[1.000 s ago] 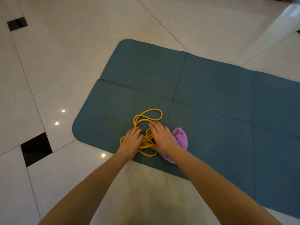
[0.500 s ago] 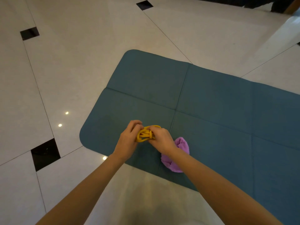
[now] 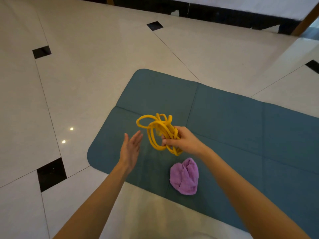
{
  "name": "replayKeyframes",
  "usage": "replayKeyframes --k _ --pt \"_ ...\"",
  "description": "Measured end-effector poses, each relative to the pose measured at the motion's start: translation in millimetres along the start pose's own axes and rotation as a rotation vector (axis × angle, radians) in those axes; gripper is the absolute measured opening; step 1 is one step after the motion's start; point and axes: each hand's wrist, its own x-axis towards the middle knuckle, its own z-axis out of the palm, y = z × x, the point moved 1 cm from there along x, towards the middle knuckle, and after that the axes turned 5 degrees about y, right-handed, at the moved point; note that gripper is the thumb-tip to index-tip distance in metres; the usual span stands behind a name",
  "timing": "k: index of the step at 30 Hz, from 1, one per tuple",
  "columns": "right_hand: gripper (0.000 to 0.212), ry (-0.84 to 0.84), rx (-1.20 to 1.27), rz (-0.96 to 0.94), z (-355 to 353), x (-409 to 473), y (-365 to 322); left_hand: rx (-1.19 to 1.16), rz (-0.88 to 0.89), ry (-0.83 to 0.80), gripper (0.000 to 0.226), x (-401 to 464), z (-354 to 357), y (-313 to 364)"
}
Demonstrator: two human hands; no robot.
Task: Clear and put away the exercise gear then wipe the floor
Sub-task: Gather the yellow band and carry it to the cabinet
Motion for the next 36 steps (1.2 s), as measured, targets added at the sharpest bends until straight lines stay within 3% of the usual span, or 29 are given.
replayKeyframes --k 7,11,17,21,24,28,30,33,36 --pt "0.012 -0.216 -0.026 0.048 -13.7 -21.5 -22.0 -0.062 0.166 0.094 0.057 -3.7 39.9 6.6" --pt "0.009 -0.238 -0.027 0.054 -17.7 -27.5 -23.9 -0.052 0.046 -0.058 0.070 -16.9 57.9 17.7" --pt "0.028 0.033 -0.013 0.108 -9.7 -31.3 -7.9 -0.242 -0.211 -0.268 0.088 -36.6 63.5 -6.4" --pt "0.017 0.315 -0.408 0.098 7.2 -36.4 2.5 -0.499 -0.234 -0.364 0.095 -54.4 64.9 -11.2" --pt "0.010 0.465 -0.573 0.040 27.4 -45.6 1.6 -0.441 -0.149 -0.433 0.102 -65.6 70.1 -4.9" --pt "0.021 0.447 -0.972 -0.077 49.7 -53.8 -1.4 -0.306 -0.065 -0.389 0.079 -73.6 80.7 1.4" --pt "0.034 0.518 -1.131 -0.178 61.1 -54.8 -1.5 -0.280 -0.075 -0.305 0.083 -76.4 83.6 1.8" --pt "0.042 0.486 -1.228 -0.254 71.7 -54.4 -8.0 -0.266 -0.092 -0.235 0.080 -78.9 87.7 1.9" --pt "0.051 0.429 -1.246 -0.260 74.3 -59.2 -14.0 -0.316 -0.140 -0.210 0.037 -83.2 92.2 9.2"
